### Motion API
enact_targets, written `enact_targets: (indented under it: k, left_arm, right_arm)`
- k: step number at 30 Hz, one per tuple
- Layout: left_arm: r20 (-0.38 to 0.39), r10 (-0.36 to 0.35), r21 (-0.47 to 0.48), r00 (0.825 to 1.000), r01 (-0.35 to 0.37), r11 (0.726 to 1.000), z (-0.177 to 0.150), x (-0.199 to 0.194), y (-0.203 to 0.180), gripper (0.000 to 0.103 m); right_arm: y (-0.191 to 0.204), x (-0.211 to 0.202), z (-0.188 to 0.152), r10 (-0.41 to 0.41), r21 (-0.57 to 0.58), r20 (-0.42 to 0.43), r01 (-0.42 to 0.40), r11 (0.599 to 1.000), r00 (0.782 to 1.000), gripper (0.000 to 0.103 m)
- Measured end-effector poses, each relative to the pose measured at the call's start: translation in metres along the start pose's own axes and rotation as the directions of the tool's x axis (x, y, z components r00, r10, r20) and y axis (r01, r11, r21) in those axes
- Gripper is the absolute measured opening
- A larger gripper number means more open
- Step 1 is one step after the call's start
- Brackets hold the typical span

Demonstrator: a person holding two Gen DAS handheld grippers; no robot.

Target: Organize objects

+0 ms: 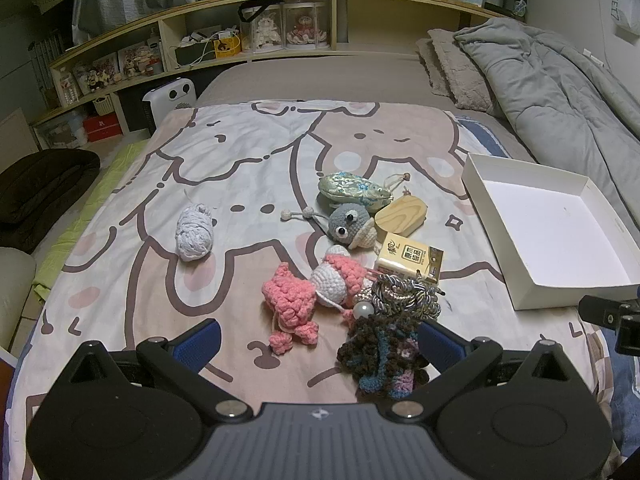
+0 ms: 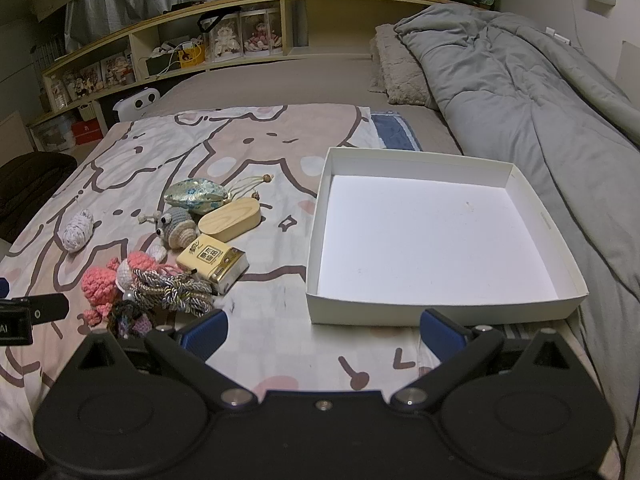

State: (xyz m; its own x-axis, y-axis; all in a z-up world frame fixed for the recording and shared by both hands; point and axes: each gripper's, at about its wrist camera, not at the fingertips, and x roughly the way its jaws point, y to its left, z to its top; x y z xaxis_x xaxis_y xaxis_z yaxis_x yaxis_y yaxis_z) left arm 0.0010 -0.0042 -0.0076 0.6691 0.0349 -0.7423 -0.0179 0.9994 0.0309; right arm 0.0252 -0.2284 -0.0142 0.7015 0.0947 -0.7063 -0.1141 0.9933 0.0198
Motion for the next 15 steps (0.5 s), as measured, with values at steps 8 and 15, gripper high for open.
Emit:
enact_targets:
  k: [8, 15]
  left_arm:
    - [-0.002, 0.002, -0.003, 1.000, -0.002, 1.000, -0.0028, 0.0011, -0.0018, 0.103]
    - [-0.003, 0.005, -0.005, 1.000, -0.005, 1.000, -0.0018, 0.0009, -0.0014, 0.103]
  right_arm:
    - [0.0004, 0.0010, -0.0011, -0.001, 0.001, -0.002, 0.001, 1.000, 1.000, 0.103]
    - [0.0002, 0.0011, -0.0005, -0.001, 0.001, -0.002, 0.001, 1.000, 1.000, 0.103]
